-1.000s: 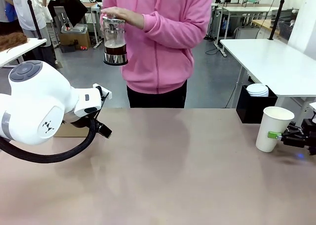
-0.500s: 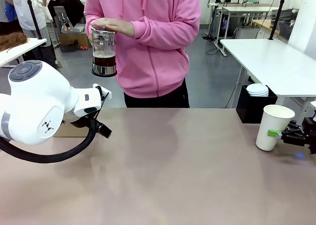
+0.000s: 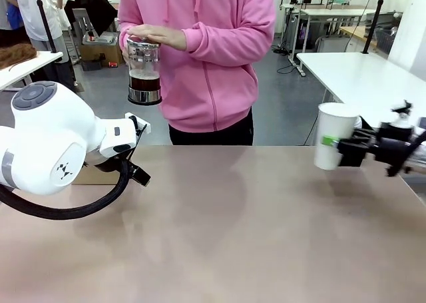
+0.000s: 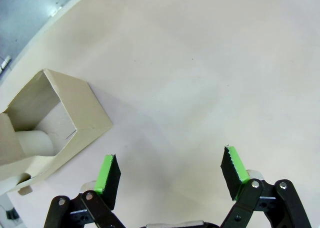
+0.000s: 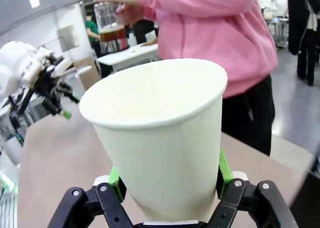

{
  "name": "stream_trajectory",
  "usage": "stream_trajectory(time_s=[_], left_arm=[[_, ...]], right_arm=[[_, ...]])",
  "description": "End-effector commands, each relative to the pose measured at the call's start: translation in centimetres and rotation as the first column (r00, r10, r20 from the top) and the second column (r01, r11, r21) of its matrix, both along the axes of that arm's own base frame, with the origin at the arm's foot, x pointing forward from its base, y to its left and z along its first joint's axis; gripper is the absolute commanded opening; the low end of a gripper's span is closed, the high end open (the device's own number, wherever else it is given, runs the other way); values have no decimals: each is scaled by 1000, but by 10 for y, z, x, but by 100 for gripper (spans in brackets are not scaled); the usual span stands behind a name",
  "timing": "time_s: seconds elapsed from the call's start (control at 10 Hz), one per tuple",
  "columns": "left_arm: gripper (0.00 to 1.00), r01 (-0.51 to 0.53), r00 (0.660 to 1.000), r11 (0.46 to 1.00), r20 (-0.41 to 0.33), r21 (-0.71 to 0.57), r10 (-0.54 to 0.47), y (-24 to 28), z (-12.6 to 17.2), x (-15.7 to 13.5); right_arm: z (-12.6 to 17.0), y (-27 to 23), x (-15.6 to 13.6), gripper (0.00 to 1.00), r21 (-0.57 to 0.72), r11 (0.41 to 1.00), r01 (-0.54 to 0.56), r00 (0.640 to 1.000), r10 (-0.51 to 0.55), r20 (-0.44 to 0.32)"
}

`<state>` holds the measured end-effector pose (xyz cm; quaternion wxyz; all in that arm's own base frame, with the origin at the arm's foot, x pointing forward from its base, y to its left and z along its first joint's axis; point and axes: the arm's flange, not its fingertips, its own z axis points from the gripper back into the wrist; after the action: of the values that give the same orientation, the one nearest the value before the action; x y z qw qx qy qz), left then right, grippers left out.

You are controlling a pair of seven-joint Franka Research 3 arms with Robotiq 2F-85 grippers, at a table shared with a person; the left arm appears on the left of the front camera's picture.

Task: Pour a drink into a cup and package it in a carrier.
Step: Pick up the 600 ml Paper Cup and place it in the middle top area of the table.

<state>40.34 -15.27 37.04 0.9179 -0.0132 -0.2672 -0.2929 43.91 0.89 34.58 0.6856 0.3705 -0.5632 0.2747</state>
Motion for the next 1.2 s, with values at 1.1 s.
stream_trajectory(time_s=[1.1], left_arm=[[100,-1,1000,1000,0,-2,1,1,0,0]], right_arm=[[-91,161,123,80,-24,975,220,966,-214,143]])
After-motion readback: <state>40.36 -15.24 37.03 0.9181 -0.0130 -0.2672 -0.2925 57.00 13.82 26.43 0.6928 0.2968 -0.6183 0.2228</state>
